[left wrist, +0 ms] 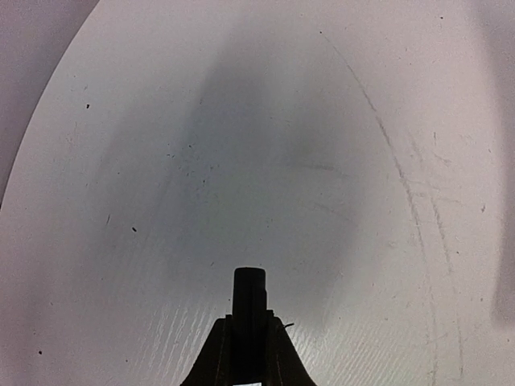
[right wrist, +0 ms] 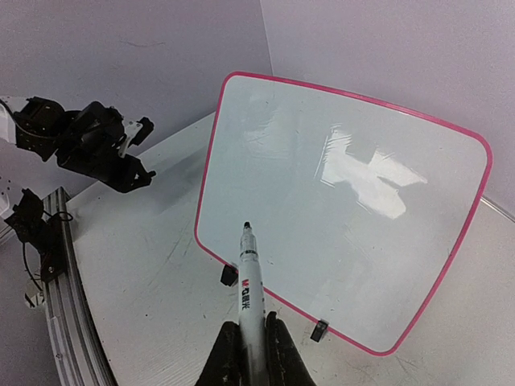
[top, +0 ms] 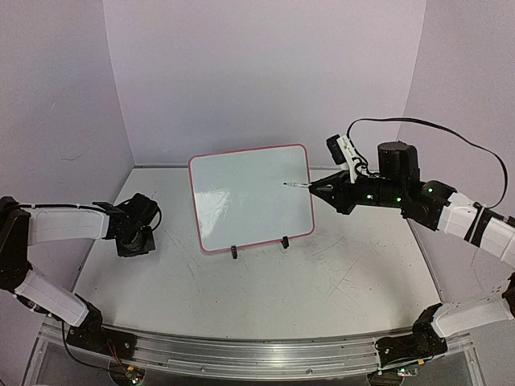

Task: Write a sentence on the whiteboard
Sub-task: Put down the pen cap at the corner of the board.

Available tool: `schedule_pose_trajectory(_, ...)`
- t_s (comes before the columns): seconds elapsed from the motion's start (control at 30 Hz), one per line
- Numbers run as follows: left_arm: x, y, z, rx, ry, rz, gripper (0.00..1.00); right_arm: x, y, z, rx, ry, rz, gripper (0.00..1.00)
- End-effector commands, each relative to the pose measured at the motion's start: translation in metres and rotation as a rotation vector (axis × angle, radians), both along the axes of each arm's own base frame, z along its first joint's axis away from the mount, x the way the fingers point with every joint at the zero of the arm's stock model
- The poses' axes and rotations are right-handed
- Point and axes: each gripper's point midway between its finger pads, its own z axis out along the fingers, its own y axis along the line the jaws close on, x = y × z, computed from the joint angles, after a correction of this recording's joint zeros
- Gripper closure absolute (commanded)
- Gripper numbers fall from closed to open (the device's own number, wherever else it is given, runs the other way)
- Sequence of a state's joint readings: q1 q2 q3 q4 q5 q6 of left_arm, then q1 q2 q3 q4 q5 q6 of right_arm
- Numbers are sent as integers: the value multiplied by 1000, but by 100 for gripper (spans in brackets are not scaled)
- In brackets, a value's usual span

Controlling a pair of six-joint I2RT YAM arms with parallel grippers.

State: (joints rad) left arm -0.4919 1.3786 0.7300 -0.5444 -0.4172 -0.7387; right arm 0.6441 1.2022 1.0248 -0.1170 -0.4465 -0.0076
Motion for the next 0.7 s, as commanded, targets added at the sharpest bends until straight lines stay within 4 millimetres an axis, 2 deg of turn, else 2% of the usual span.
schedule_pose_trajectory(0.0, 24, -6, -9, 16, -56, 6, 100, 0, 0, 16, 32, -64, 6, 100)
schedule_pose_trajectory(0.1, 33, -11, -19, 32, -54, -13, 100, 0, 1, 15, 33, -62, 6, 100)
schedule_pose_trajectory(0.2, 41, -12, -18, 44, -73, -28, 100, 0, 0, 15, 34, -63, 4, 100)
schedule_pose_trajectory(0.5, 28, -16, -41, 17, -7, -60, 90, 0, 4, 10, 51, -30, 16, 100)
schedule_pose_trajectory(0.67, 19, -15, -54, 12, 41, -41, 89, -2, 5, 10, 72, -4, 15, 100)
